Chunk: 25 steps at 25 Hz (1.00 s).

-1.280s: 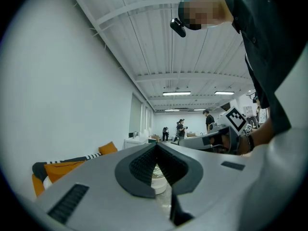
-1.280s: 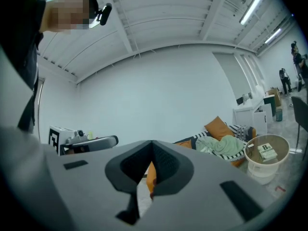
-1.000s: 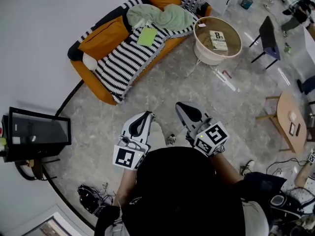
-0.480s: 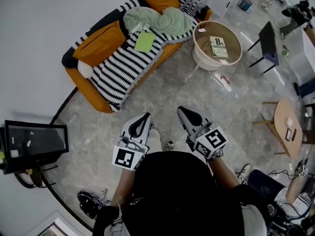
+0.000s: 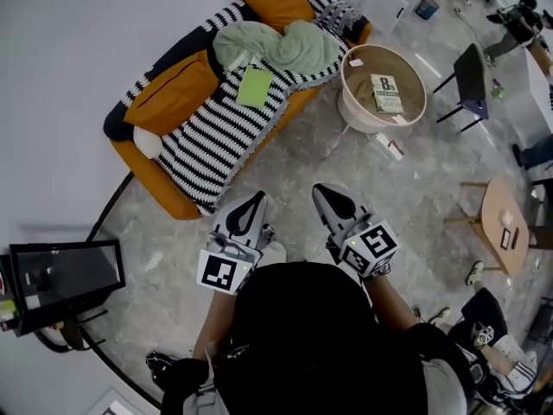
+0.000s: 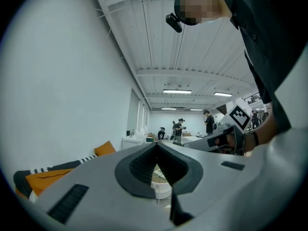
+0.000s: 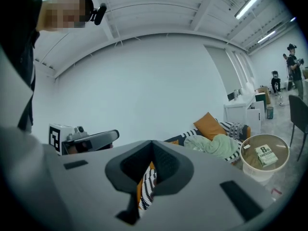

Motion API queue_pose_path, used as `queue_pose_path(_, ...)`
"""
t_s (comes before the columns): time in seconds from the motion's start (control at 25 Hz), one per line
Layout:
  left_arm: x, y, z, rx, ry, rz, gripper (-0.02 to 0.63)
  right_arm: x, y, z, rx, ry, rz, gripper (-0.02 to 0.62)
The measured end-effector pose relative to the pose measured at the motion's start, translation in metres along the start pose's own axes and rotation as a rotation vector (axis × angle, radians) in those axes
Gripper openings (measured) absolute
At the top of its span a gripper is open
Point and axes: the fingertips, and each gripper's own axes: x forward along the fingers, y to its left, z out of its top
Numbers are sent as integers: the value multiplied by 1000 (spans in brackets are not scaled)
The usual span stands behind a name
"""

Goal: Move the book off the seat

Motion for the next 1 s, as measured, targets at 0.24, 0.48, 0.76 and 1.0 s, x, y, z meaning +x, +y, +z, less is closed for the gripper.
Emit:
queue_pose_path(0.24,6,51,7,-8,-13,2,8,51,7,12,-19,-7,9,14)
queue_pose_path(0.48,14,87,5,-1,-13,-5,8,89,6,18,-32,-9,10,14)
queue_pose_path(0.76,27,101,3,-8,7,-11,8,104,-11,16,-29,21,-2,14)
queue_pose_path(1.0,42,116,-1,5,18,2,8,125,-28,18,-24,38,16,14)
